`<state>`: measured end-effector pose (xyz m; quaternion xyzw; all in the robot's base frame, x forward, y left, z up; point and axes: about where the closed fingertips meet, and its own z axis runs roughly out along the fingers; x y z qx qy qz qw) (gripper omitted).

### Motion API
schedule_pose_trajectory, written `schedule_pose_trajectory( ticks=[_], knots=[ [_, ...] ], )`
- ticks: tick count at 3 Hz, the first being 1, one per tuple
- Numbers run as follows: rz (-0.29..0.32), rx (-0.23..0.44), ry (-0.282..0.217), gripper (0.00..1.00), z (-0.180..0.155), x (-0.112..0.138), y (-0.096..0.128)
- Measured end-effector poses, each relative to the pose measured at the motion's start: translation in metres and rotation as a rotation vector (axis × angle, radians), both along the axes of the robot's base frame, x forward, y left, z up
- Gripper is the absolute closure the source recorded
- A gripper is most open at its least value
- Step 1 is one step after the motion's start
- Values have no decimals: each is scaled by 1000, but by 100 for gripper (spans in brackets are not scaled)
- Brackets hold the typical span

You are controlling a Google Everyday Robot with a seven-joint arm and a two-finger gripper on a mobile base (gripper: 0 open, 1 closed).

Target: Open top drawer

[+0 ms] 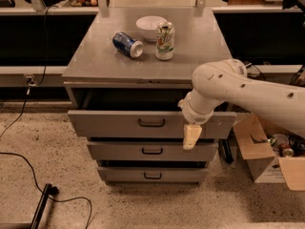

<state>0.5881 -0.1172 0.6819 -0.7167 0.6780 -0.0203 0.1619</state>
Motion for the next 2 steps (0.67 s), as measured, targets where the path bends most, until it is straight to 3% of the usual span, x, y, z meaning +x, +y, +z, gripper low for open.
schedule_pose_trajectory(
  ticks=[1,2],
  knots=[
    [-34,-16,24,28,-13,7,-12],
    [-50,-30,57,51,-15,-2,-16]
  ],
)
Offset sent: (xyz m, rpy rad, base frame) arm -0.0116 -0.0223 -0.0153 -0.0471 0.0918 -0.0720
